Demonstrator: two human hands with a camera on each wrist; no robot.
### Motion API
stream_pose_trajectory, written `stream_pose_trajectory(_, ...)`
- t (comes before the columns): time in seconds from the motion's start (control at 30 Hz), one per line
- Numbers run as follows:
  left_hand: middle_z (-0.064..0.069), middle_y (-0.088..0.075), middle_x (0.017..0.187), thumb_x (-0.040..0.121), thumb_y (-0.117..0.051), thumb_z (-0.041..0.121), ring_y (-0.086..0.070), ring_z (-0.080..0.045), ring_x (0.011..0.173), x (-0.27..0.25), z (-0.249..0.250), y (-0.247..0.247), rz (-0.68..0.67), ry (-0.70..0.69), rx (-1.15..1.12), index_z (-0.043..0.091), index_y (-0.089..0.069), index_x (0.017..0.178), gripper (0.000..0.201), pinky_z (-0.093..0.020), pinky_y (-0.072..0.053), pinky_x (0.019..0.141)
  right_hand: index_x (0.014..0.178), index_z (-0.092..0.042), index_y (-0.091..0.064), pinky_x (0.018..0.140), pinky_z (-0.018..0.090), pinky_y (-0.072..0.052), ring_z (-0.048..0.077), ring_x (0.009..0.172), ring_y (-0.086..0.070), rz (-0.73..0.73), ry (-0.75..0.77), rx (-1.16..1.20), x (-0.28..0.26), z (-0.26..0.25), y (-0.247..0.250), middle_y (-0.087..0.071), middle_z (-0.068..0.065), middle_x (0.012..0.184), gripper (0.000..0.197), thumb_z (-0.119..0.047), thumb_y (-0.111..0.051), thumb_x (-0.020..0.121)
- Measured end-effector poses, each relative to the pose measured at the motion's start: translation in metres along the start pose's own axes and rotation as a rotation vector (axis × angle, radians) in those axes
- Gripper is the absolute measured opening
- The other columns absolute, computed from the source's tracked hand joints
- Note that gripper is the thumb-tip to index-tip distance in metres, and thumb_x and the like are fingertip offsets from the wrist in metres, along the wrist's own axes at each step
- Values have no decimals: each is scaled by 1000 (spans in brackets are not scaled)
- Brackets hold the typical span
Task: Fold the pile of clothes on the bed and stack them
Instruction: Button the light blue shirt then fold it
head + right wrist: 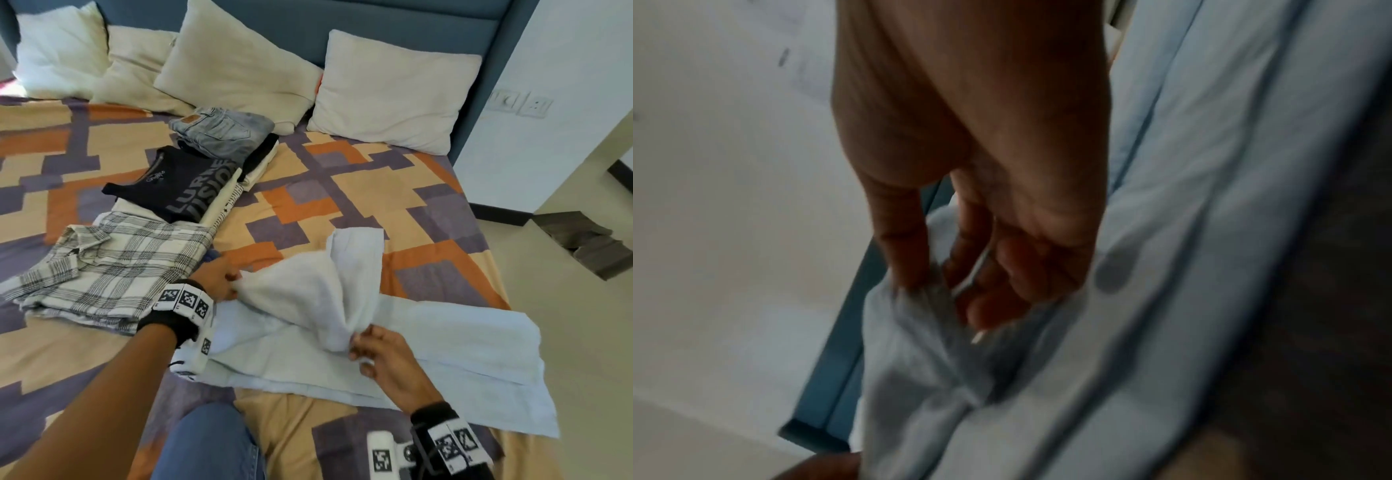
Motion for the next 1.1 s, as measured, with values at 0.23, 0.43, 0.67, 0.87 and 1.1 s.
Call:
stream_pose_trajectory(0.23,-1,-51,137,88,-58,27,-45,-27,128,-19,4,4,53,146,347,25,-63,120,32,-46,-38,108,86,-3,-70,61,33,-50,21,70,-64,557,104,-129,21,-3,73,-71,9,77,19,-21,-67,92)
stream_pose_trajectory(0.43,-3,-43,147,84,-72,41,-41,-23,134,-47,69,-58,-266,-45,148,21,-29,150,81,-37,-31,113,103,0,-67,78,33,-44,25,92,-58,544,303,-571,101,-60,49,-66,11,96,24,-11,-71,83)
stream_pose_trajectory(0.67,-1,-46,140,83,-74,36,-44,-19,127,-39,59,-72,-231,15,87,18,-51,133,58,-24,-32,104,120,-10,-65,97,36,-44,27,114,-57,367,210,-1011,154,-62,30,-62,4,125,36,-24,-62,87)
stream_pose_trajectory(0.87,-6,-54,132,86,-69,39,-49,-24,121,-31,69,-32,-26,-25,62,8,-55,130,55,-26,-34,96,100,-15,-64,99,40,-47,29,109,-61,174,210,542,94,-66,60,-66,11,113,33,-26,-79,72)
stream_pose_trajectory(1.1,-4,-38,146,89,-62,35,-29,-33,138,-44,125,-42,327,23,201,31,-45,138,53,-54,-20,110,108,-23,-71,84,25,-55,17,113,-64,261,449,960,-36,-41,148,-69,-2,119,20,-21,-59,92)
Point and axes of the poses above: each hand's wrist, its own x-axis towards the middle knuckle, its own y-axis out of the back of the hand, z = x × y, the point moved 9 cm from there along x, towards the middle knuckle
